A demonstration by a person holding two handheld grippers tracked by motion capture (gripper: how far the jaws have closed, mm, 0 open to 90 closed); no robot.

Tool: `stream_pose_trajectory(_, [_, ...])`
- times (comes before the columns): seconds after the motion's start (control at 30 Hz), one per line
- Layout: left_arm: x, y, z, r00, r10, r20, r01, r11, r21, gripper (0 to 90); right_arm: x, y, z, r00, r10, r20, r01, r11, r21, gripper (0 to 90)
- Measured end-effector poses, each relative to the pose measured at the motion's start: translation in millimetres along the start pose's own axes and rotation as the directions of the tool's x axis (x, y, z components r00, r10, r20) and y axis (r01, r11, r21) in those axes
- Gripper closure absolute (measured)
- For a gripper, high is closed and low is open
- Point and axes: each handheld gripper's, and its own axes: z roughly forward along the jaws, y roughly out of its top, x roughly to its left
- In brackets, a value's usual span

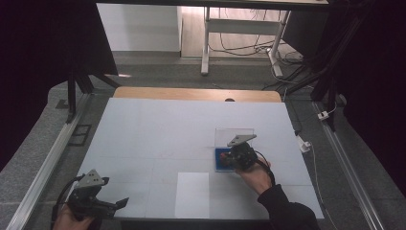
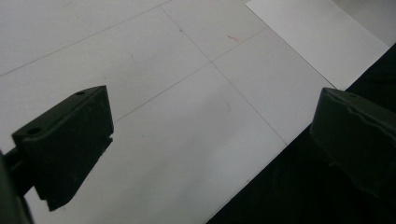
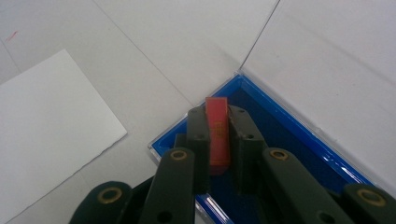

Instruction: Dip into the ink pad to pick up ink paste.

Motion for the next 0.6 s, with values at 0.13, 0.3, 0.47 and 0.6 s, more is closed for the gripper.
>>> stream_pose_trajectory(0.13, [0.2, 0.0, -0.3, 1.0, -0.001, 0.0, 0.001, 1.0, -0.001, 0.0, -2.0, 0.4, -2.4, 1.0, 0.005, 0.007, -0.005, 1.0, -0.003, 80.5])
stream_pose_trajectory(0.3, [0.6, 0.0, -0.5, 1.0, -0.002, 0.002, 0.002, 1.0, -0.001, 0.0, -5.2, 0.9, -9.4, 0.9992, 0.038, -0.01, -0.038, 0.999, -0.037, 80.4])
stream_pose_trajectory(0.47, [1.0, 0.0, -0.4, 1.0, -0.005, 0.004, 0.005, 1.0, 0.0, 0.0, -5.4, 0.7, -14.1, 0.9989, 0.042, -0.019, -0.043, 0.998, -0.052, 80.4])
stream_pose_trajectory(0.6, [1.5, -0.1, 0.0, 0.9999, -0.012, 0.006, 0.012, 0.9999, 0.0, 0.0, -4.4, 1.0, -17.7, 0.9988, 0.039, -0.03, -0.041, 0.998, -0.056, 80.4])
